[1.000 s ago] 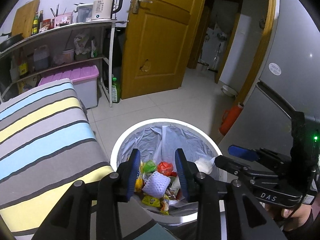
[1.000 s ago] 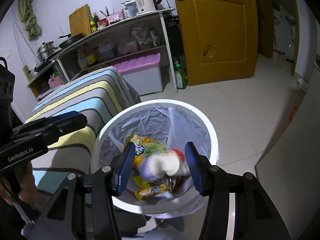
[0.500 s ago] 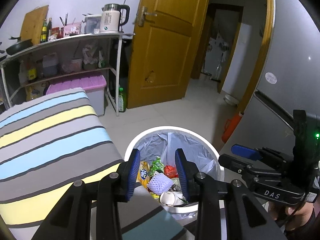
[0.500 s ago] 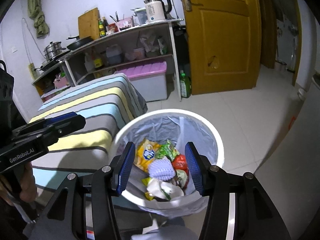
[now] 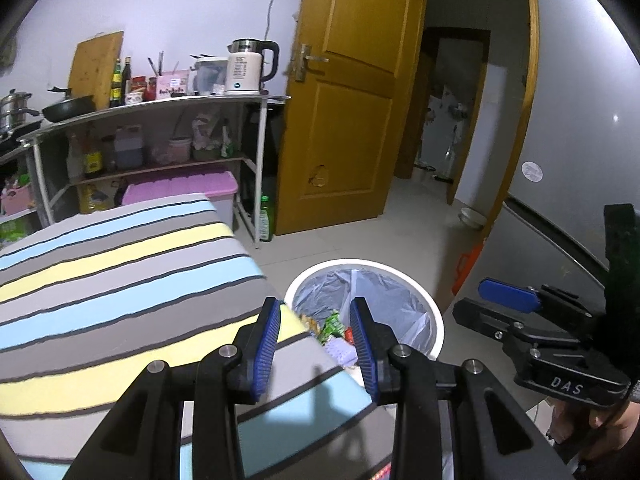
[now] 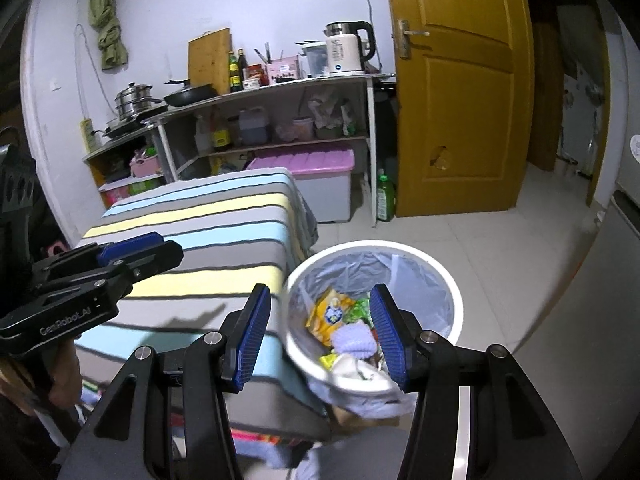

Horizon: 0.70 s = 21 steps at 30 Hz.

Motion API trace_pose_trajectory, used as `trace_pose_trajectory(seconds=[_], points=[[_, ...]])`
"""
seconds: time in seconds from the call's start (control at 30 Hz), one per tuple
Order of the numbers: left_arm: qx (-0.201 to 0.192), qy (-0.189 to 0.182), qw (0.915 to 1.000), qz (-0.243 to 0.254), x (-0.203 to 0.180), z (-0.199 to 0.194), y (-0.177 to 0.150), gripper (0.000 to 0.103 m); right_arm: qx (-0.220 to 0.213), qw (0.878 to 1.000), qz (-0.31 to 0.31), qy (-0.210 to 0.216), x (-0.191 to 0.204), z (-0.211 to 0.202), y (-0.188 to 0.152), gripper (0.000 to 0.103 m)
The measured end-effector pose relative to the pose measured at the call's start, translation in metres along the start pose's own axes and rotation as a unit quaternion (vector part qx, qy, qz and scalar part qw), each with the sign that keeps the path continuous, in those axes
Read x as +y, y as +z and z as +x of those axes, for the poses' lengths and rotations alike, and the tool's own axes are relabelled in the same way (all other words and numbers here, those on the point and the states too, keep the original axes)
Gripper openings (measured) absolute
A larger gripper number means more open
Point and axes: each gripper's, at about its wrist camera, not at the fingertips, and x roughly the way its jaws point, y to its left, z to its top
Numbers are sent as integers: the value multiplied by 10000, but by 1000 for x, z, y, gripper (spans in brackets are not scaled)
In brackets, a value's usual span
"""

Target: Collect trash

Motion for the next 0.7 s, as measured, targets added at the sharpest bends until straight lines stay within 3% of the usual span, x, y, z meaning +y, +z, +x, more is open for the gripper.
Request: trace_pose_trajectory(seconds=[0.33,0.7], points=[[-119,332,9994,-3,2,-43,-22,36,-41,9998,-186,5,27,-27,-23,53],[-163,476,9987,-34,2,-61,-35,36,-7,9996,-259,127,37,-37,-36,53]])
